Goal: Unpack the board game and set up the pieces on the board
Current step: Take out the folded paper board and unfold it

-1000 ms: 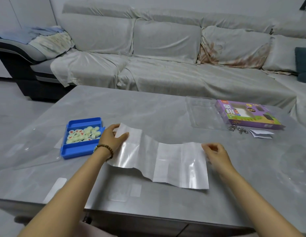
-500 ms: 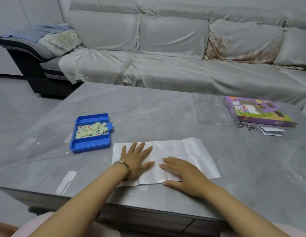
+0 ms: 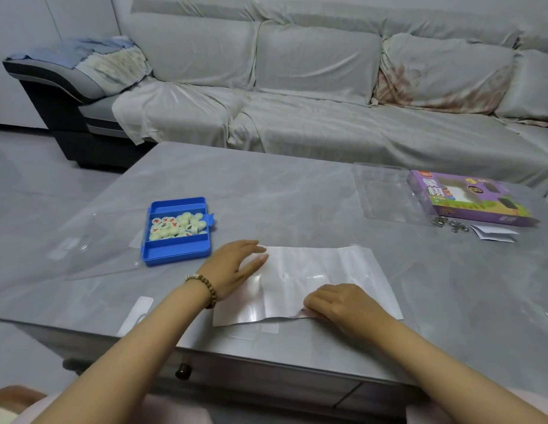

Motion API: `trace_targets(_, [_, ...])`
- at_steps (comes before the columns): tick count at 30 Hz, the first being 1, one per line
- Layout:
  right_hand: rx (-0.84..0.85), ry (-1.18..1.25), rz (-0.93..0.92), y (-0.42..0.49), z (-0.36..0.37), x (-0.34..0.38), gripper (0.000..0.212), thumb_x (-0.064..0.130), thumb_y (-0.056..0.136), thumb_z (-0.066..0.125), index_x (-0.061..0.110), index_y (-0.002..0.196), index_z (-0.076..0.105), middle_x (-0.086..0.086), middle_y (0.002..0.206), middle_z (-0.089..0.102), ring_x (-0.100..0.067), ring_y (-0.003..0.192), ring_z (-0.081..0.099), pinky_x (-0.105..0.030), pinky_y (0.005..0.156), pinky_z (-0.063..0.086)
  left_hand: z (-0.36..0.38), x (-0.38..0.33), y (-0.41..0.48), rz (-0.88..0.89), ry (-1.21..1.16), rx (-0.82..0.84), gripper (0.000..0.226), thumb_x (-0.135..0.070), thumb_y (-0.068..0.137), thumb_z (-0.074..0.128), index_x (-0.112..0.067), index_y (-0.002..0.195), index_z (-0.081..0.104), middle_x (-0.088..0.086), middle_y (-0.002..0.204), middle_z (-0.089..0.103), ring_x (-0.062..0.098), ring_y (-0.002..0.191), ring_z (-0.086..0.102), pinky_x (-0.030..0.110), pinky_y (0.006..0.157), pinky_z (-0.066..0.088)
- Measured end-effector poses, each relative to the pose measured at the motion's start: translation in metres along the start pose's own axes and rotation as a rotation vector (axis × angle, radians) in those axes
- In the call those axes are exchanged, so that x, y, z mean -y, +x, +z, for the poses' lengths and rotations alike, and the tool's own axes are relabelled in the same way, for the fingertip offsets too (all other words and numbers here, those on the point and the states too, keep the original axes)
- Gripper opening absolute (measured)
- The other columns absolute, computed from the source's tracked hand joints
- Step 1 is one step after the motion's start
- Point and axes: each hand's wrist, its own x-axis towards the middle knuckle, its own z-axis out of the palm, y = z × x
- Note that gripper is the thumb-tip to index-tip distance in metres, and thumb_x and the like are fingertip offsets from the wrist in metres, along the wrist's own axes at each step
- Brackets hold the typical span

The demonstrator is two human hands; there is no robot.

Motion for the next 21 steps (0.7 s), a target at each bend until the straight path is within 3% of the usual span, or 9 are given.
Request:
trace_targets(2, [-0.053,0.020,0.110,0.006,-0.007,0.000,0.019,0.023,0.088,0.050,0.020,0.078,0.065,0.006,0.066,0.061,-0.014,0.057,0.057,-0.022,0.041,0.040,-0.007,0.002,-0.002,-0.018,-0.113,-0.066,0.053,-0.056,0.094,0.027,-0.025,0.133,0.048,-0.006,0.140,0.047,0.011,0.130,0.040,0.023,0.105,0.028])
trace_targets(4, [-0.087,0.045,0.226,0.017,-0.016,0.001,0.028,0.031,0.092,0.044,0.021,0.077,0.066,0.008,0.066,0.062,-0.013,0.058,0.058,-0.022,0.043,0.042,-0.013,0.003,-0.003,-0.022,-0.201,-0.139,0.058,-0.059,0.093,0.023,-0.026,0.135,0.046,-0.006,0.138,0.048,0.009,0.127,0.041,0.023,0.103,0.030])
trace_targets(6, [-0.066,0.120,0.389,0.032,-0.028,0.000,0.027,0.036,0.093,0.045,0.023,0.082,0.066,0.011,0.072,0.065,-0.010,0.063,0.058,-0.026,0.051,0.045,-0.017,0.003,-0.005,-0.003,-0.228,-0.214,0.066,-0.067,0.089,0.019,-0.029,0.137,0.043,-0.007,0.138,0.047,0.008,0.126,0.041,0.023,0.103,0.030])
trace_targets(9, [-0.028,0.242,0.582,0.054,-0.046,-0.006,0.019,0.036,0.094,0.052,0.026,0.088,0.068,0.013,0.081,0.068,-0.005,0.067,0.053,-0.026,0.065,0.043,-0.019,-0.001,-0.007,0.018,-0.237,-0.282,0.059,-0.062,0.090,0.026,-0.029,0.138,0.039,-0.007,0.142,0.043,0.009,0.131,0.037,0.023,0.106,0.027])
trace_targets(12, [-0.019,0.287,0.659,0.077,-0.063,-0.016,0.018,0.038,0.093,0.054,0.028,0.087,0.068,0.014,0.078,0.068,-0.005,0.071,0.058,-0.027,0.068,0.045,-0.016,-0.006,-0.007,0.100,-0.153,-0.346,0.069,-0.071,0.084,0.022,-0.033,0.142,0.031,-0.011,0.148,0.032,0.005,0.138,0.022,0.029,0.115,0.018])
trace_targets(15, [0.010,0.354,0.701,0.098,-0.075,-0.026,0.019,0.038,0.091,0.057,0.026,0.083,0.070,0.014,0.072,0.065,-0.005,0.070,0.059,-0.025,0.066,0.047,-0.018,-0.010,-0.003,0.187,0.000,-0.399,0.058,-0.067,0.087,0.018,-0.044,0.140,0.023,-0.018,0.150,0.017,0.000,0.139,0.004,0.032,0.116,0.005])
trace_targets(19, [0.034,0.375,0.739,0.119,-0.089,-0.039,0.019,0.034,0.089,0.061,0.021,0.077,0.070,0.012,0.070,0.063,-0.004,0.068,0.057,-0.019,0.061,0.042,-0.017,-0.016,0.002,0.368,0.268,-0.460,0.051,-0.056,0.096,0.016,-0.037,0.135,0.043,-0.005,0.152,0.026,0.014,0.142,0.010,0.036,0.117,0.001])
trace_targets(21, [0.016,0.429,0.791,0.125,-0.095,-0.046,0.018,0.027,0.087,0.062,0.020,0.072,0.068,0.010,0.067,0.063,-0.004,0.065,0.056,-0.015,0.059,0.039,-0.015,-0.019,0.001,0.355,0.282,-0.393,0.064,-0.064,0.092,0.005,-0.036,0.137,0.041,-0.004,0.154,0.024,0.010,0.144,0.001,0.029,0.117,-0.009])
